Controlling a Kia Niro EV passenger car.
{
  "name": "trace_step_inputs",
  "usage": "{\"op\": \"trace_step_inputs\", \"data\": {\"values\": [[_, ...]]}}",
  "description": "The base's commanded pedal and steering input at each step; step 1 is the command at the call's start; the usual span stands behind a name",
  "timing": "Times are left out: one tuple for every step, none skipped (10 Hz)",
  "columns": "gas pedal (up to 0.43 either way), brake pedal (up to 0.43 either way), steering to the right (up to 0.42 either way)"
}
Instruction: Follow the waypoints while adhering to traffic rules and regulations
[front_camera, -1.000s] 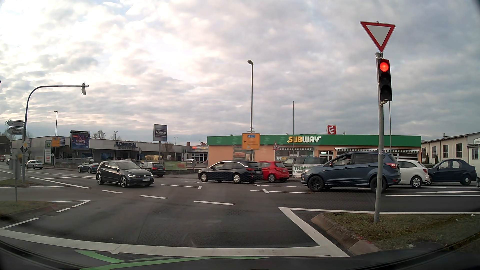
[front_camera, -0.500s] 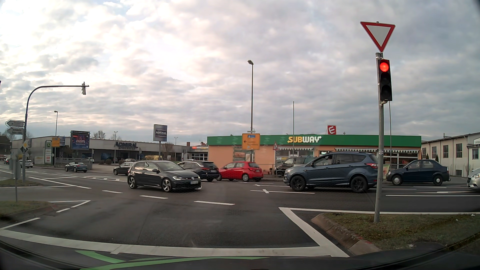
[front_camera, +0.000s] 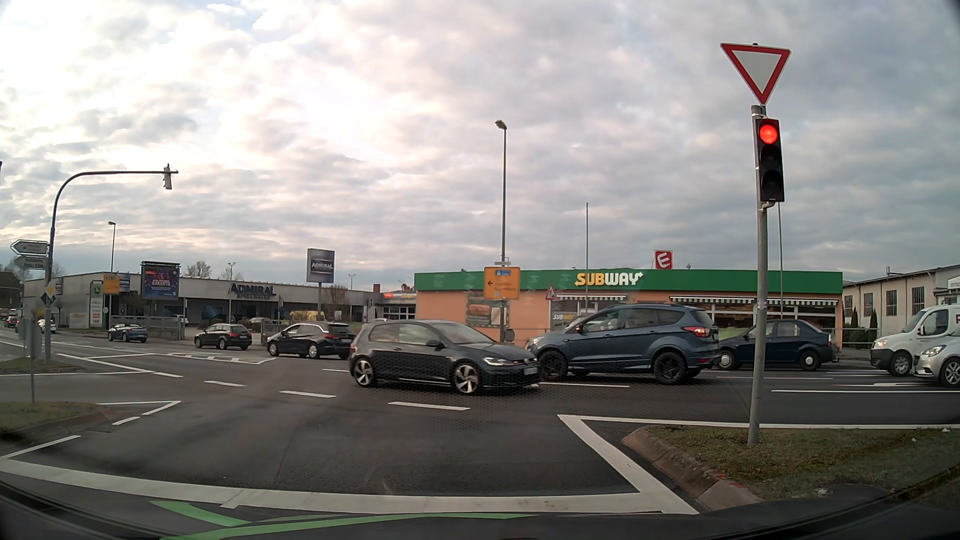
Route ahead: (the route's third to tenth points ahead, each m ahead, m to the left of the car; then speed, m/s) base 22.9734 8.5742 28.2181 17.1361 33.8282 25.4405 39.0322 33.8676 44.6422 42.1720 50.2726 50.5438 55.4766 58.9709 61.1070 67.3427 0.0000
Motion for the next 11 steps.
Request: {"op": "trace_step_inputs", "data": {"values": [[0.000, 0.311, 0.035], [0.000, 0.317, 0.035], [0.000, 0.311, 0.036], [0.000, 0.311, 0.035], [0.000, 0.317, 0.035], [0.000, 0.311, 0.035], [0.000, 0.317, 0.035], [0.000, 0.311, 0.035], [0.000, 0.317, 0.036], [0.000, 0.317, 0.036], [0.000, 0.317, 0.036]]}}
